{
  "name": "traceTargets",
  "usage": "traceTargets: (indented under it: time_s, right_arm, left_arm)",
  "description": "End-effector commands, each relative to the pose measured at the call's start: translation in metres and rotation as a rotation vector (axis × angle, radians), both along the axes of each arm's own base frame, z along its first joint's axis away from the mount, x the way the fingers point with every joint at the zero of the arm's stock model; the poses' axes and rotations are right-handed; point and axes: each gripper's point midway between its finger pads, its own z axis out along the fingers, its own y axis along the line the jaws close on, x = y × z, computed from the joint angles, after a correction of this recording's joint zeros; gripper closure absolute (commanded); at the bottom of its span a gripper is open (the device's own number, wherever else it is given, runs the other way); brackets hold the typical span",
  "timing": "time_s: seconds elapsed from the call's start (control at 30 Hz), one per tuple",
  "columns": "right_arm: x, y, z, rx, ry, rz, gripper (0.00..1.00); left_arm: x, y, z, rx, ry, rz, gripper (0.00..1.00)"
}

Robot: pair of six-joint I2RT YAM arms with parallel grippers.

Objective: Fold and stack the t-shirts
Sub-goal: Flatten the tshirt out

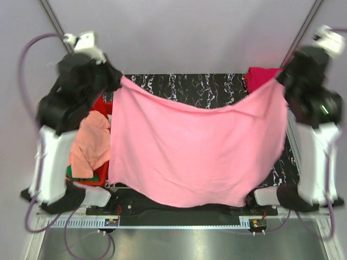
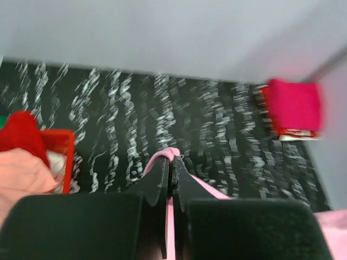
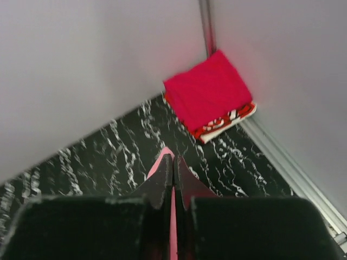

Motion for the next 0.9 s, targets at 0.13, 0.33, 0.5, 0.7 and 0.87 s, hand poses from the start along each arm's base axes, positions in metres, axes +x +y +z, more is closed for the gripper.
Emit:
traceTargets:
  time_s: [0.13,0.33,0.5,0.7,0.87]
  right_arm:
    - [0.247,0.063,-0.185,0.060,0.423,0.181,0.90]
    - [0.285,0.085,-0.290,0.097,0.616,0.296,0.00]
    - [0.253,0.088,-0.257,0.142,0.514,0.318,0.00]
    - [0.235,0.101,-0.277,0.201,0.553,0.379,0.00]
    - [0.252,0.099,-0.310,0.212,0.630,0.373,0.03]
  left_arm:
    - [0.201,0.009,-0.255,0.009,0.672,0.097,0.93]
    - [0.236,0.024,-0.292,-0.046,0.789,0.118,0.21]
    - [0.196,0.038,-0.297,-0.021,0.778,0.164,0.10]
    - [0.133,0.035,-0.289,0.008,0.753,0.094,0.10]
    - [0.061,0.046,-0.303,0.090,0.725,0.035,0.10]
